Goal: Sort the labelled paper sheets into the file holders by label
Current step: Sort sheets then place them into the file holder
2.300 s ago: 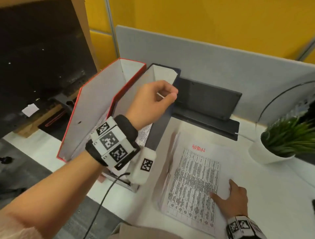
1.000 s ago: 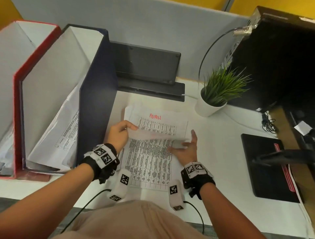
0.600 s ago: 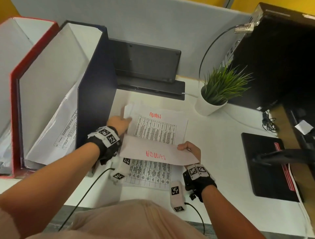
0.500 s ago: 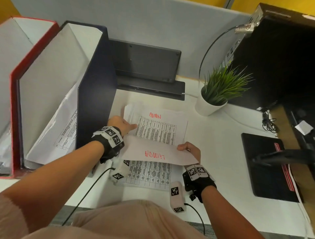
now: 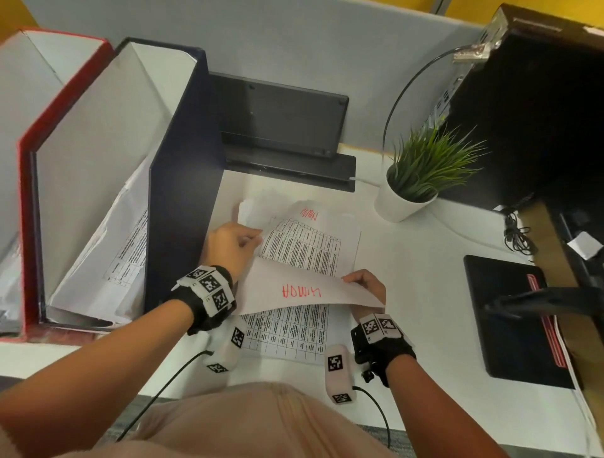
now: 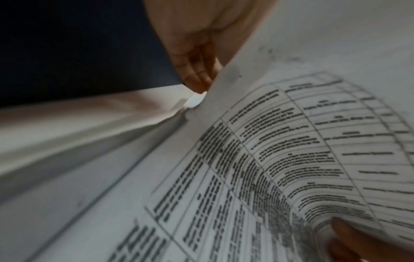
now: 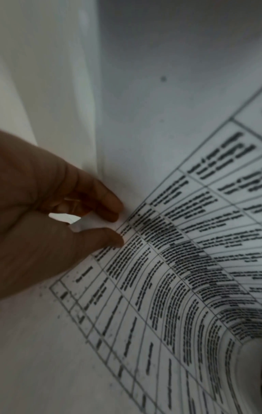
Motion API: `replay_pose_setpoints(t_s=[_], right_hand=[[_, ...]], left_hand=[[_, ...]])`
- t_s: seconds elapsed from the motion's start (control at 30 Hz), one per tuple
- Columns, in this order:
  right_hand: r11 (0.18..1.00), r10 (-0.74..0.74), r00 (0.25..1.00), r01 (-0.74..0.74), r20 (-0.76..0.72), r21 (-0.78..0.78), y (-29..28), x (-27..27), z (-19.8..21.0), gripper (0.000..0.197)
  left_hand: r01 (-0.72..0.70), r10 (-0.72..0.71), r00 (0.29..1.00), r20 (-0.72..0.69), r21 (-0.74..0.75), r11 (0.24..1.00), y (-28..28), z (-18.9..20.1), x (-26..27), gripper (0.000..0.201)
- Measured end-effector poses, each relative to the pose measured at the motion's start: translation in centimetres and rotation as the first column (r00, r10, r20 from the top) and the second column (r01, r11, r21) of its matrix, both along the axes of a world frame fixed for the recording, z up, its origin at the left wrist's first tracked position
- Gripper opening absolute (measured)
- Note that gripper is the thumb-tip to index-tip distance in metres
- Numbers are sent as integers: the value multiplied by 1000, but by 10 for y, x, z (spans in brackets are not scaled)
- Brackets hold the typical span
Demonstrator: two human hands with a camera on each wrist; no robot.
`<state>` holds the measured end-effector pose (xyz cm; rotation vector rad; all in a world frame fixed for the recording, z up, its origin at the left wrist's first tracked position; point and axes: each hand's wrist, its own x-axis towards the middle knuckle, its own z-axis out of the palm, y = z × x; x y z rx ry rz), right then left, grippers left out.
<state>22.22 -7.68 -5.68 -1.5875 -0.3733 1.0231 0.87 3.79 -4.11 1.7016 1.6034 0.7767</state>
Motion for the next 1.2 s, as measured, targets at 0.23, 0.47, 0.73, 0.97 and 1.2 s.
replay_pose_setpoints(t_s=[0.23, 0.47, 0.73, 0.97, 1.2], right_hand=[[997, 73, 984, -78, 165, 26, -2, -1, 1, 69], [996, 70, 982, -79, -173, -43, 5, 10, 2, 33], [996, -34, 908, -3, -419, -88, 4, 7, 2, 48], [999, -32, 920, 32, -390, -8, 4, 4, 7, 52], [995, -98, 908, 77, -407, -67, 3, 4, 8, 52]], left_hand=[[68, 19, 937, 349, -237, 969, -12, 8, -2, 21], [98, 123, 869, 480, -410, 907, -10, 27, -6, 27], [-39, -6, 997, -79, -550, 834, 23, 11, -3, 17], [-103, 65, 992, -113, -373, 922, 16, 9, 2, 19], [8, -66, 965, -255, -223, 975, 6, 3, 1, 28]])
